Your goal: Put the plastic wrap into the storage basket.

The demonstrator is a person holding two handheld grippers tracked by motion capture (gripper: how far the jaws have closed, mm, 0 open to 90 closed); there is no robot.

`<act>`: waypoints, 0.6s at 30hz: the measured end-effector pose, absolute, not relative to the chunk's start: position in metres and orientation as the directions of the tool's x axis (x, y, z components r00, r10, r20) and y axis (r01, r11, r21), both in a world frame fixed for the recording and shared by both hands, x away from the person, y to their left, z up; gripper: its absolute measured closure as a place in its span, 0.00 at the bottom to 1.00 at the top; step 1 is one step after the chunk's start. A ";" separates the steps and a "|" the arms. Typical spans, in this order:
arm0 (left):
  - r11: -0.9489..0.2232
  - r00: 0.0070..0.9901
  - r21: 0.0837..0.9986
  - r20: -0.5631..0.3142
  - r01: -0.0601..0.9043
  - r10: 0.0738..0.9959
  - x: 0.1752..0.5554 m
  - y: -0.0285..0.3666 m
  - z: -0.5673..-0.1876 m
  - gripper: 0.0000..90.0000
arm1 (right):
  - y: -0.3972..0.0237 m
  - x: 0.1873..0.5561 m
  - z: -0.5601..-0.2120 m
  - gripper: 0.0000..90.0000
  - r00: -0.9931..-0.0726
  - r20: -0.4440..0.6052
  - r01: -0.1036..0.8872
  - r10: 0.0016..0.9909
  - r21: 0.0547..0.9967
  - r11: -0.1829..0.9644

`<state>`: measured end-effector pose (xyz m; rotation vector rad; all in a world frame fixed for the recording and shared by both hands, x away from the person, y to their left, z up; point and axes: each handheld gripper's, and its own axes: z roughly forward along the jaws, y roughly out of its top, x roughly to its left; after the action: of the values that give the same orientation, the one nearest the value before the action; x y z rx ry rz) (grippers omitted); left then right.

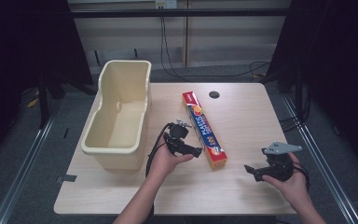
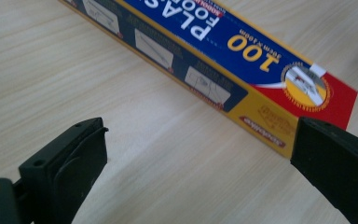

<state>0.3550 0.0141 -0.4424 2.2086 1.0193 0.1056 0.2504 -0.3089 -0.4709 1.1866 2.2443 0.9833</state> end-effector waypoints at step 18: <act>-0.425 0.648 0.587 -0.236 0.689 0.724 0.391 -0.018 -0.433 0.04 | -0.313 0.249 -0.472 0.06 -0.524 -0.042 0.546 0.851 0.750 0.374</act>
<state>0.3907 -0.0183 -0.4329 2.2011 1.0929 0.0685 0.2489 -0.3126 -0.4715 1.2088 2.2145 0.9696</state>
